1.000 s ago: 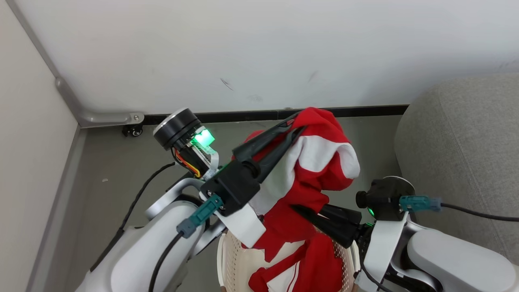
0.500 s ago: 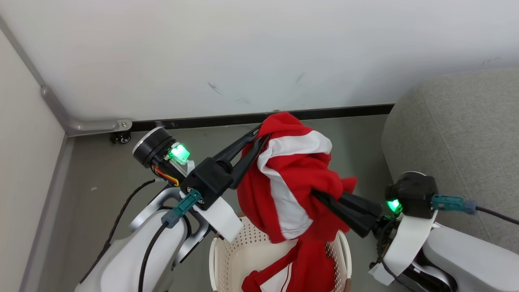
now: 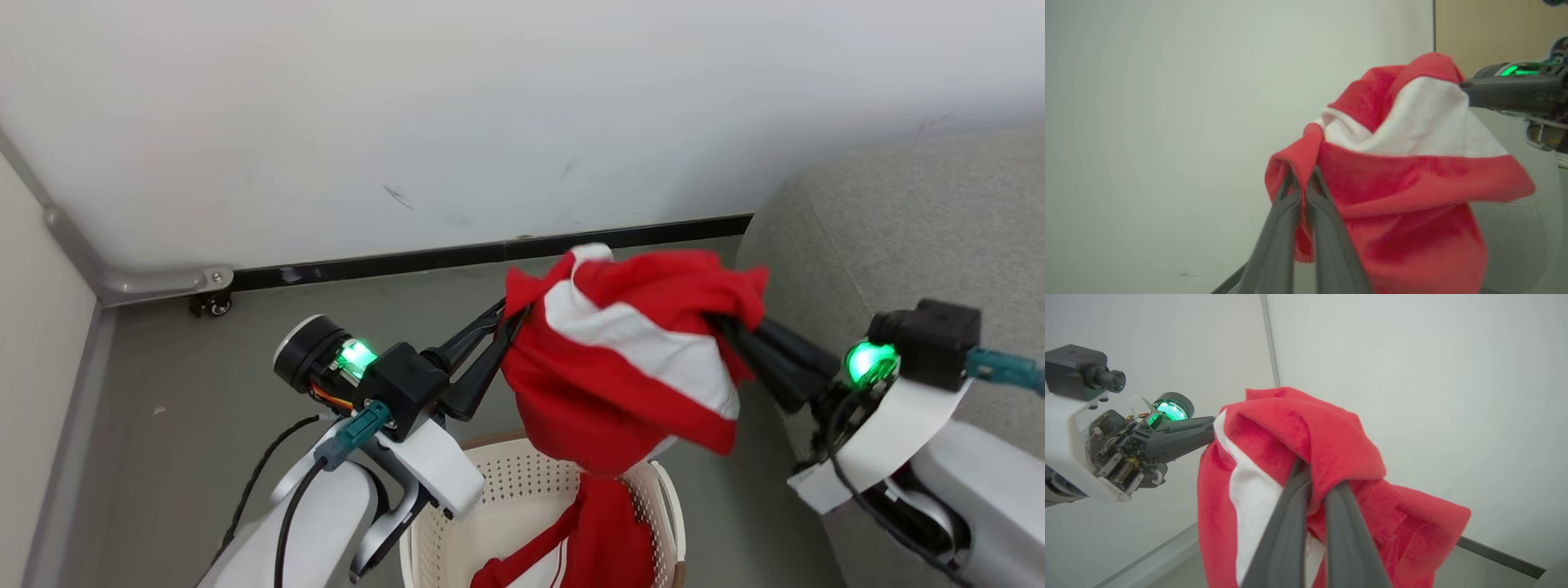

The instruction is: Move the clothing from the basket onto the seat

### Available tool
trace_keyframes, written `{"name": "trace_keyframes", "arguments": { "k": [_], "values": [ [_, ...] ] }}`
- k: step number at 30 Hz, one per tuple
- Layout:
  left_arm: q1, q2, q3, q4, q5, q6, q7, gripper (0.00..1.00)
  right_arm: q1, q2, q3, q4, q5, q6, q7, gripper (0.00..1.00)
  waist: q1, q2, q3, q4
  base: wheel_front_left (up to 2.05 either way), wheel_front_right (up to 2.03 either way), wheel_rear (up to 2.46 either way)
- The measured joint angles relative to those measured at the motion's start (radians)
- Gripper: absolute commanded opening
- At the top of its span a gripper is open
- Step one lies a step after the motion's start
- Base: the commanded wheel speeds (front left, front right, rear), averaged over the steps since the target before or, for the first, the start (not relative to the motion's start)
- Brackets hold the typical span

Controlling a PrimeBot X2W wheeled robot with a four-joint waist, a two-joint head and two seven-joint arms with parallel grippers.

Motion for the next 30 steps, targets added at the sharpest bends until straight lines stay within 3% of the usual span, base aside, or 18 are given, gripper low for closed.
{"name": "trace_keyframes", "arguments": {
  "k": [1, 3, 4, 5, 6, 30],
  "values": [
    [0.004, -0.005, 0.003, 0.001, -0.007, 0.002, 0.000, 0.00, 0.001, 0.002, -0.023, -0.004, 0.000, 0.000, 0.000, 0.00, 0.0000, 0.0000, 0.000, -0.004, 0.00, 0.00, 0.00],
    [0.011, -0.018, 0.012, 0.001, -0.022, 0.002, -0.002, 0.42, 0.010, 0.005, -0.062, -0.010, -0.001, 0.000, 0.000, 0.00, 0.0000, 0.0000, -0.001, -0.011, 0.00, 0.00, 0.00],
    [0.011, -0.022, 0.015, 0.001, -0.032, 0.002, -0.003, 0.53, 0.016, 0.005, -0.072, -0.010, -0.003, 0.000, 0.000, 0.00, 0.0000, 0.0000, 0.000, -0.015, 0.00, 0.00, 0.00],
    [0.011, -0.026, 0.017, 0.001, -0.040, 0.002, -0.006, 0.91, 0.023, 0.004, -0.082, -0.010, -0.007, 0.000, 0.000, 0.00, 0.0000, -0.0001, 0.000, -0.018, 0.00, 0.00, 0.00],
    [0.011, -0.029, 0.019, 0.000, -0.047, 0.002, -0.006, 1.00, 0.033, 0.004, -0.092, -0.009, -0.013, 0.000, 0.000, 0.00, 0.0000, 0.0000, 0.001, -0.021, 0.00, 0.00, 0.00],
    [0.010, -0.023, -0.010, -0.062, -0.074, -0.024, -0.009, 1.00, 0.229, 0.010, -0.335, 0.046, -0.067, 0.000, 0.000, 0.00, 0.0000, 0.0000, 0.027, -0.079, 0.00, 0.00, 0.00]
  ]
}}
